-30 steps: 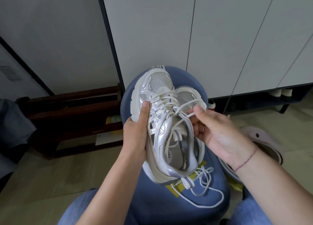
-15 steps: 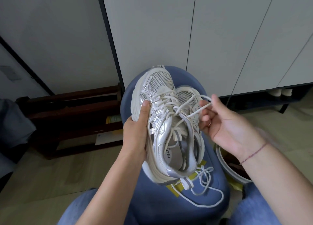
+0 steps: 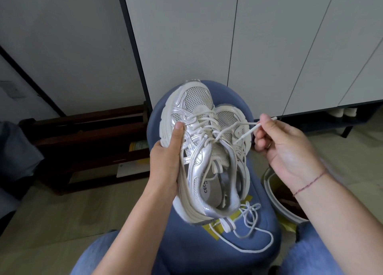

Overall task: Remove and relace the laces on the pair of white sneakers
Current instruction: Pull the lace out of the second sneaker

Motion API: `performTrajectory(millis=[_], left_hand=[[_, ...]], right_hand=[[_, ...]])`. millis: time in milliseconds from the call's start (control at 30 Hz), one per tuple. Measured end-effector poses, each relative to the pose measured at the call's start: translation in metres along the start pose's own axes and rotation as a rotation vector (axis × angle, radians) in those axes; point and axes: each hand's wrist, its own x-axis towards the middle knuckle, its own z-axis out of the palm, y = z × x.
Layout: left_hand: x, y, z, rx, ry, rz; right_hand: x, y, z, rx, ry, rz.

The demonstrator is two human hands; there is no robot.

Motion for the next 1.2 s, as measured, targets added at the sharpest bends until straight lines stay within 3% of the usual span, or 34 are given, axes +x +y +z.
performTrajectory(millis=[100, 233, 333, 500, 633, 900, 933, 1033, 1067, 1133, 1200], left_hand=[[0.003, -0.002, -0.003, 0.042, 0.027, 0.031], [0.005, -0.004, -0.004, 0.093, 0.057, 0.065], [0.005, -0.004, -0.003, 0.146, 0.057, 0.1], [0.006, -0.007, -0.003, 0.223, 0.067, 0.149], [0.005, -0.006, -0.003, 0.29, 0.104, 0.192], [0.001, -0.006, 0.0, 0.407, 0.118, 0.287], [0.002, -0.006, 0.0, 0.401, 0.114, 0.287], [0.005, -0.006, -0.001, 0.312, 0.094, 0.217], [0.005, -0.006, -0.001, 0.298, 0.097, 0.204], [0.001, -0.004, 0.0, 0.32, 0.092, 0.222], [0.001, -0.005, -0.001, 0.378, 0.107, 0.26]], right_hand=[[-0.004, 0.001, -0.001, -0.301, -0.033, -0.041], [-0.014, -0.001, 0.004, -0.408, -0.284, -0.138], [-0.02, 0.002, 0.009, -0.639, -0.402, -0.305], [-0.018, 0.016, 0.013, -0.918, -0.358, -0.515], [-0.016, 0.015, 0.011, -1.036, -0.416, -0.581], [-0.019, 0.019, 0.014, -0.965, -0.459, -0.536], [-0.017, 0.019, 0.013, -0.849, -0.474, -0.477], [-0.014, 0.014, 0.014, -0.147, -0.462, -0.1], [-0.013, 0.012, 0.014, -0.011, -0.422, -0.018], [-0.009, 0.012, 0.012, -0.136, -0.359, -0.046], [-0.011, 0.015, 0.008, -0.636, -0.378, -0.287]])
